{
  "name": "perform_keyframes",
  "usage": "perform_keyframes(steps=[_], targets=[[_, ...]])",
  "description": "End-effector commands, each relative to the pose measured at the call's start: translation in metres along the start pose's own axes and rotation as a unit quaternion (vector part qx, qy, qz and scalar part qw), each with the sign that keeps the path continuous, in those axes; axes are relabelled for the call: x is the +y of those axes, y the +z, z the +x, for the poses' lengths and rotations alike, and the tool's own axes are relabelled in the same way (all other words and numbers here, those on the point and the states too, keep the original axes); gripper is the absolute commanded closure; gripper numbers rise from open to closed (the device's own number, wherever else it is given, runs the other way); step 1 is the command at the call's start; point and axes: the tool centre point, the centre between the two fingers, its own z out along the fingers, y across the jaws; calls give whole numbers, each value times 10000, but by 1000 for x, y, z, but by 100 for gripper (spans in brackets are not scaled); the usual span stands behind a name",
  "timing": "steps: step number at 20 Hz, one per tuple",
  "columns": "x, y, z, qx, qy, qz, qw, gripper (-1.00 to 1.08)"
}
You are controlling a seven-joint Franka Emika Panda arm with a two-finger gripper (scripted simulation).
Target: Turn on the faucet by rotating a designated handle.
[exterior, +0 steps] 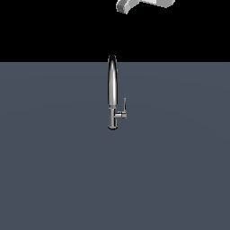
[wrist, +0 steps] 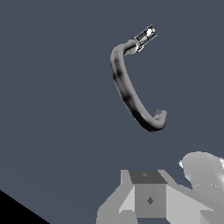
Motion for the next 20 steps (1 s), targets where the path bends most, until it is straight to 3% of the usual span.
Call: perform_keyframes(steps=[1, 6, 11, 16, 20], targets=[[-1, 3, 17, -195, 188, 179, 9995, 108], [0, 11, 51, -591, 571, 543, 9951, 108], [3, 23, 85, -1006, 971, 922, 9859, 108], [8, 39, 120, -1441, 1392, 1322, 9708, 108], [13, 55, 148, -1808, 1749, 1660, 9535, 108]])
